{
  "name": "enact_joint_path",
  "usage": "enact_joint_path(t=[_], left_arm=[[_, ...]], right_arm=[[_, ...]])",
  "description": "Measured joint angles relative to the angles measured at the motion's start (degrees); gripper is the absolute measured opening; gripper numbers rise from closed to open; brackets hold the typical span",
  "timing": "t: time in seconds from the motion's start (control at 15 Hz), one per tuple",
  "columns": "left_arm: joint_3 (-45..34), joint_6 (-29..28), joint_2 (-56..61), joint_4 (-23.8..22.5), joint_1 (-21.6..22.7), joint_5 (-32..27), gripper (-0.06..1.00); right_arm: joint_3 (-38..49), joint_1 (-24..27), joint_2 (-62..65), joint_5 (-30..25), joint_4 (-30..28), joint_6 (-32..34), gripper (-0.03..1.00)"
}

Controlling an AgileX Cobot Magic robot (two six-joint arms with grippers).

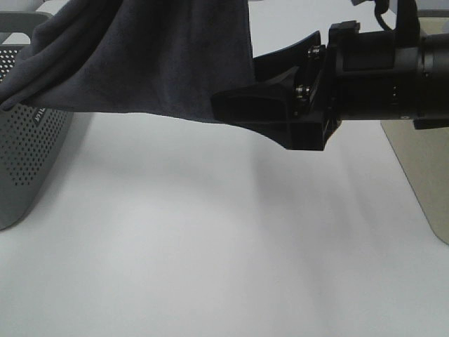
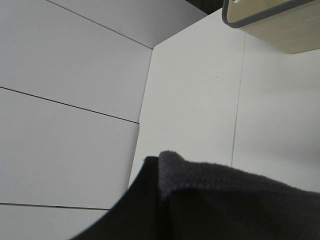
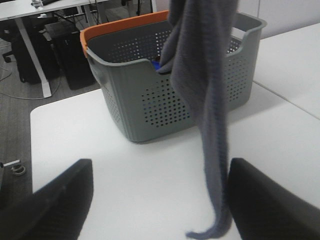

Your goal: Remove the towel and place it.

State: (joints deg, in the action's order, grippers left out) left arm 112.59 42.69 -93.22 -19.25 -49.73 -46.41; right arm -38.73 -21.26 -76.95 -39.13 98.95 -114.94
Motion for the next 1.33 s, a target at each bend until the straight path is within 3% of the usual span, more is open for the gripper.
enact_joint_path(t=[0.27,0.6,0.73,1.0,1.2,1.33], left_arm=[[0.00,-0.11,0.00,5.84,0.00,0.29,0.00],[0.00,-0.11,0.00,6.47,0.00,1.20,0.00],[0.00,-0.11,0.00,6.42,0.00,1.20,0.00],[0.00,-0.11,0.00,6.42,0.00,1.26,0.00],[0.00,-0.11,0.00,6.42,0.00,1.20,0.00],[0.00,-1.09,0.00,6.42,0.00,0.97,0.00]], right_arm=[[-0.52,-1.55,-4.07,3.38,0.17,1.49,0.73],[-0.57,-1.55,-4.70,6.82,0.17,1.60,0.71],[-0.57,-1.55,-4.70,7.56,-0.34,1.66,0.61],[-0.57,-1.55,-4.70,8.25,-1.15,3.21,0.02],[-0.57,-1.55,-4.70,8.42,-1.55,3.78,0.02],[-0.57,-1.55,-4.70,8.54,-1.55,8.65,0.02]])
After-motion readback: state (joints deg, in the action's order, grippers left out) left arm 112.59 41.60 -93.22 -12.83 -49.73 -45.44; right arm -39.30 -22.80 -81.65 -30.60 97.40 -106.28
